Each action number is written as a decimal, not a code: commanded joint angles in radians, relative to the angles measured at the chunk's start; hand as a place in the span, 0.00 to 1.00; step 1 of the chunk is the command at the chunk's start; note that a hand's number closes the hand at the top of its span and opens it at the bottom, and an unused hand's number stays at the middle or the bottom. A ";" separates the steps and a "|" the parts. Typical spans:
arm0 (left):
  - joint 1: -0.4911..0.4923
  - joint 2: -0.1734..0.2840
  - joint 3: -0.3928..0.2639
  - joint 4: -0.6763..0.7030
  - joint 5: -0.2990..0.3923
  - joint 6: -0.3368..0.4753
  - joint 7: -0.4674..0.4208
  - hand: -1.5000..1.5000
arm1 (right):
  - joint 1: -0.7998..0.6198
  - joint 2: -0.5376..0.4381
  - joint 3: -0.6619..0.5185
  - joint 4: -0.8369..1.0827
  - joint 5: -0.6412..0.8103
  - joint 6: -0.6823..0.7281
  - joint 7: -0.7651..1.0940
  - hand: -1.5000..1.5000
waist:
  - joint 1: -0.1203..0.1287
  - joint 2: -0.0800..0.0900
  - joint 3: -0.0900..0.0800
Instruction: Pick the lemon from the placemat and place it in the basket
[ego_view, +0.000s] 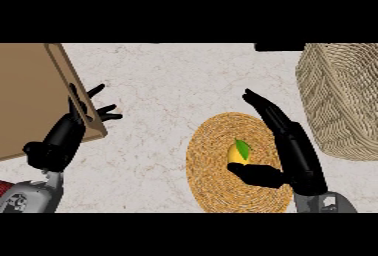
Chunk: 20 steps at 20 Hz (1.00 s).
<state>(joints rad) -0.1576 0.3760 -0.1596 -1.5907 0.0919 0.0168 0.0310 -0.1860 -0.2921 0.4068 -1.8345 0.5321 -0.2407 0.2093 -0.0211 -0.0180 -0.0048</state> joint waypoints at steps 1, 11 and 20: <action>0.014 -0.001 0.014 -0.006 0.019 -0.007 0.000 0.50 | -0.055 -0.139 -0.033 -0.106 0.150 0.129 0.258 0.00 | -0.013 -0.002 -0.004; 0.027 -0.019 -0.009 -0.024 0.000 -0.024 -0.026 0.50 | -0.177 -0.252 -0.059 -0.346 -0.231 0.766 0.732 0.00 | 0.012 0.009 0.001; 0.012 -0.015 0.045 -0.023 0.015 -0.068 -0.008 0.50 | -0.227 -0.296 -0.213 -0.505 -0.540 0.819 1.000 0.00 | 0.020 0.014 0.003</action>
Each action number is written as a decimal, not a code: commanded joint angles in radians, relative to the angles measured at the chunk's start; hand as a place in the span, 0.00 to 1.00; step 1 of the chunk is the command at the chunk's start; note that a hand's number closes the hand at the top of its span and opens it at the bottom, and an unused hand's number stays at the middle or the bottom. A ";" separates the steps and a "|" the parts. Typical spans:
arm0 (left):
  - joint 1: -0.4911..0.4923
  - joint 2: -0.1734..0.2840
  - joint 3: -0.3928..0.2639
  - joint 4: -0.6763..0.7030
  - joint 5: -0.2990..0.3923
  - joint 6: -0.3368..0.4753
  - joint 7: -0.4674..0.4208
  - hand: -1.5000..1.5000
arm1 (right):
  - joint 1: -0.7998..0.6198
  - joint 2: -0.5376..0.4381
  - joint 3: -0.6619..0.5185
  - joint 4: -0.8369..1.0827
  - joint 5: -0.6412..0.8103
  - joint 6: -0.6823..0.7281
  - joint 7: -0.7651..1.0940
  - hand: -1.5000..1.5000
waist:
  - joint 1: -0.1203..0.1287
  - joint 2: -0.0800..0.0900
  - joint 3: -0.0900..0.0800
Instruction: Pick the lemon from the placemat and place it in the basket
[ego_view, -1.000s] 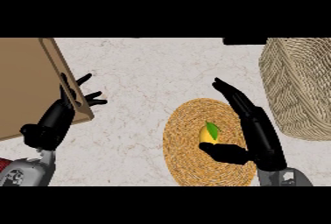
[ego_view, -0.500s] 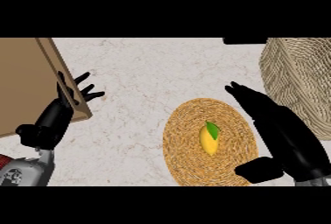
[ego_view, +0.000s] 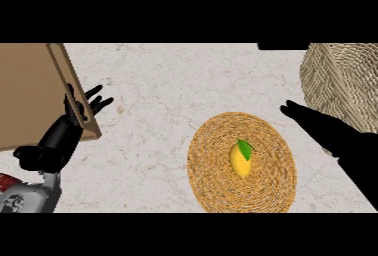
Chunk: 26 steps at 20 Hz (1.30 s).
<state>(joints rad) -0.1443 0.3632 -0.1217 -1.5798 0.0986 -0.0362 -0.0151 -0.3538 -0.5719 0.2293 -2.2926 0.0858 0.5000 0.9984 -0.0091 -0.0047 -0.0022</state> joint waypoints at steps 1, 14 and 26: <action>0.006 0.009 0.025 -0.010 0.008 -0.030 -0.005 0.50 | -0.031 -0.043 -0.066 -0.042 -0.119 0.081 0.184 0.00 | 0.006 0.002 0.001; 0.007 -0.069 0.026 -0.008 -0.073 -0.022 0.003 0.50 | 0.236 0.163 0.069 0.106 0.362 -0.094 -0.256 0.00 | 0.013 0.005 0.003; 0.004 -0.076 0.110 -0.049 -0.060 -0.112 0.053 0.50 | 0.322 0.243 0.064 0.322 0.587 -0.227 -0.547 0.00 | 0.009 0.004 0.002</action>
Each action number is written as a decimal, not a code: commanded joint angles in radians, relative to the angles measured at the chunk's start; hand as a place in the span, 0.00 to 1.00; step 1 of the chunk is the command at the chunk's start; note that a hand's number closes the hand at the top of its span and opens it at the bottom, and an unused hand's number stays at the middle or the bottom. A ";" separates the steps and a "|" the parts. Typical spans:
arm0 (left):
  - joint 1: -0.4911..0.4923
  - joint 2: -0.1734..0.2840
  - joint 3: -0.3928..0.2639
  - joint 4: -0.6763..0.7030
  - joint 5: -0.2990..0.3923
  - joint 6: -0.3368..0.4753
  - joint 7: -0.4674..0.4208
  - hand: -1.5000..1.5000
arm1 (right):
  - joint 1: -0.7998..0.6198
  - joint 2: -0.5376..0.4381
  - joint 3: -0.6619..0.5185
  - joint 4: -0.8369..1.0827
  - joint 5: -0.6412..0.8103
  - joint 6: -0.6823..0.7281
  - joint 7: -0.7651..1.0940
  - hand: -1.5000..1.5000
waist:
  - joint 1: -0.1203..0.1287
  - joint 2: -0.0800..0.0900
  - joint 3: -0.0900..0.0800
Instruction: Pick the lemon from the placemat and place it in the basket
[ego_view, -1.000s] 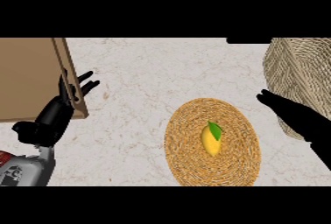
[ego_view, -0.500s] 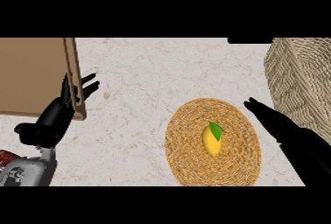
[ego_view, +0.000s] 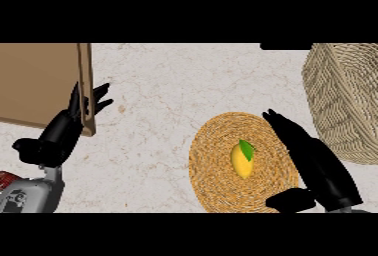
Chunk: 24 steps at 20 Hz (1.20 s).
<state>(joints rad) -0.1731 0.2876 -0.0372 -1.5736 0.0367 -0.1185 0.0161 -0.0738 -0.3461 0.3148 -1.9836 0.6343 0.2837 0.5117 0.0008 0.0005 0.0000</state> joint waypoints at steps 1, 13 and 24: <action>-0.024 -0.019 0.004 -0.045 -0.007 -0.012 0.054 0.50 | -0.005 0.034 -0.002 0.134 0.071 -0.055 -0.117 0.00 | 0.001 -0.001 0.000; 0.030 -0.053 0.047 -0.075 -0.059 -0.058 0.041 0.50 | 0.042 0.130 0.009 0.006 0.115 0.043 -0.090 0.00 | -0.001 -0.002 0.000; 0.000 -0.063 0.098 -0.019 -0.071 -0.093 0.025 0.50 | -0.035 0.201 0.017 0.147 0.238 0.056 -0.085 0.00 | 0.000 -0.001 0.000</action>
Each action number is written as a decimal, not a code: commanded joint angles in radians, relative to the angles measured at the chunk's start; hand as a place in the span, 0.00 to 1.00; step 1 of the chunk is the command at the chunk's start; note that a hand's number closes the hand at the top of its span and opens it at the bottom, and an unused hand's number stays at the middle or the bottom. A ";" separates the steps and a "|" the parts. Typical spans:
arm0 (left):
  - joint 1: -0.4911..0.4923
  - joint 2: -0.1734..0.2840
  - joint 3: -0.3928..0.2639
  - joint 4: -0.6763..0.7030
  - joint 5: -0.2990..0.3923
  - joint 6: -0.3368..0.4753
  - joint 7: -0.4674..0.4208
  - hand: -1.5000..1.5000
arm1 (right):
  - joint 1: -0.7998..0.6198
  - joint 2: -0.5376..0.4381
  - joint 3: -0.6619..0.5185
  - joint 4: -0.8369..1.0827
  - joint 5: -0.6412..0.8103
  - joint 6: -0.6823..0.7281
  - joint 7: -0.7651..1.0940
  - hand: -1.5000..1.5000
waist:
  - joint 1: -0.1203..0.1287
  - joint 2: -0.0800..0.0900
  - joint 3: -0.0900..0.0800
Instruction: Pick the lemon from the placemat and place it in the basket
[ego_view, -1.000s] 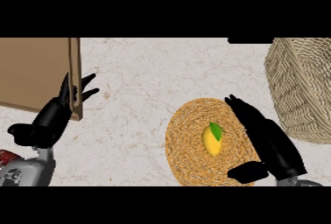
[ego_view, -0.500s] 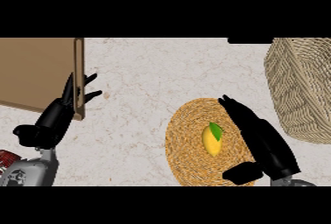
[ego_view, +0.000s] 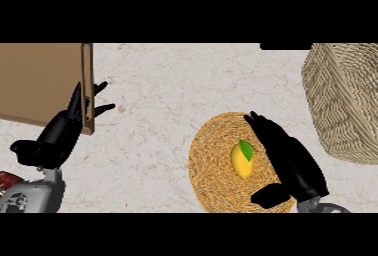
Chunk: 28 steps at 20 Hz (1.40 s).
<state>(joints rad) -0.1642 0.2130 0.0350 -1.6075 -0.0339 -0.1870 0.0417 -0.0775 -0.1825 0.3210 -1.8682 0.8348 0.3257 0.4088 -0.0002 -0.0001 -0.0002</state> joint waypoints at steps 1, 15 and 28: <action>-0.007 -0.024 -0.011 0.055 -0.037 -0.004 -0.058 0.50 | -0.027 0.003 -0.029 0.085 0.026 -0.002 -0.050 0.00 | 0.000 0.000 0.000; -0.021 -0.006 0.054 -0.021 -0.003 -0.063 0.020 0.50 | -0.046 0.092 -0.021 0.218 0.132 -0.031 -0.039 0.00 | 0.000 0.000 0.000; -0.035 -0.041 0.032 0.034 -0.047 -0.048 0.013 0.50 | -0.064 0.051 -0.015 0.395 0.151 0.016 -0.164 1.00 | 0.003 0.001 0.000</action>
<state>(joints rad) -0.1801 0.1658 0.0646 -1.5724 -0.0839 -0.2274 0.0191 -0.1193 -0.1038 0.2914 -1.5623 0.9620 0.3197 0.2809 -0.0006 -0.0056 -0.0058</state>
